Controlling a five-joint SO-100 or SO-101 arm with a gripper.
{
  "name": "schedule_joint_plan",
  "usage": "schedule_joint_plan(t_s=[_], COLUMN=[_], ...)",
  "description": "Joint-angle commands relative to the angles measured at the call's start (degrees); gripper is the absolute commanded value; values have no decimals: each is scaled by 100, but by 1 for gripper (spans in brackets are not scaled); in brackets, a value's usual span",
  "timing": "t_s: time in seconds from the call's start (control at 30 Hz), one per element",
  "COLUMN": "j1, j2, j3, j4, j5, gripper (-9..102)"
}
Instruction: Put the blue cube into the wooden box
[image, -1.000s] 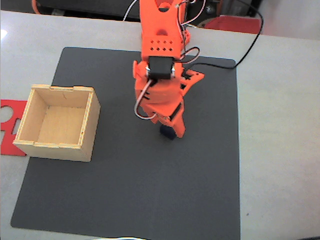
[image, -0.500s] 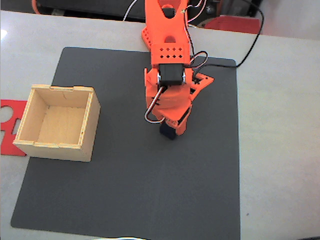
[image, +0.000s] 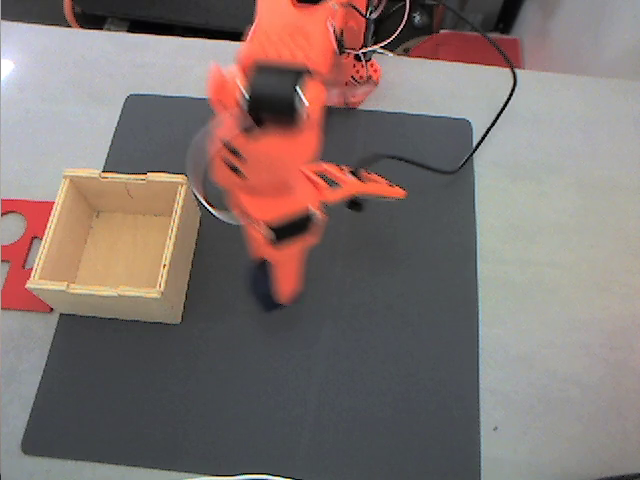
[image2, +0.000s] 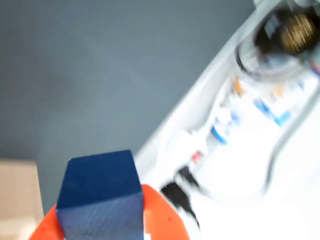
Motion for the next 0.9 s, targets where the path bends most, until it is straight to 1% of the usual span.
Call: schedule_joint_plan(t_s=[0.0, 0.13, 0.27, 0.37, 0.47, 0.57, 0.67, 0.87], j1=[624, 1529, 2725, 3551, 4025, 4166, 4113, 3472], j2=[642, 1195, 1521, 1354, 729, 176, -149, -545], j3=[-1099, -1274, -1274, -1178, -1178, -1178, -1178, -1178], j4=[97, 9, -79, -246, -334, -343, -352, -378], j5=[62, 123, 369, 422, 413, 439, 563, 615], gripper=[0, 0, 0, 0, 0, 0, 0, 0])
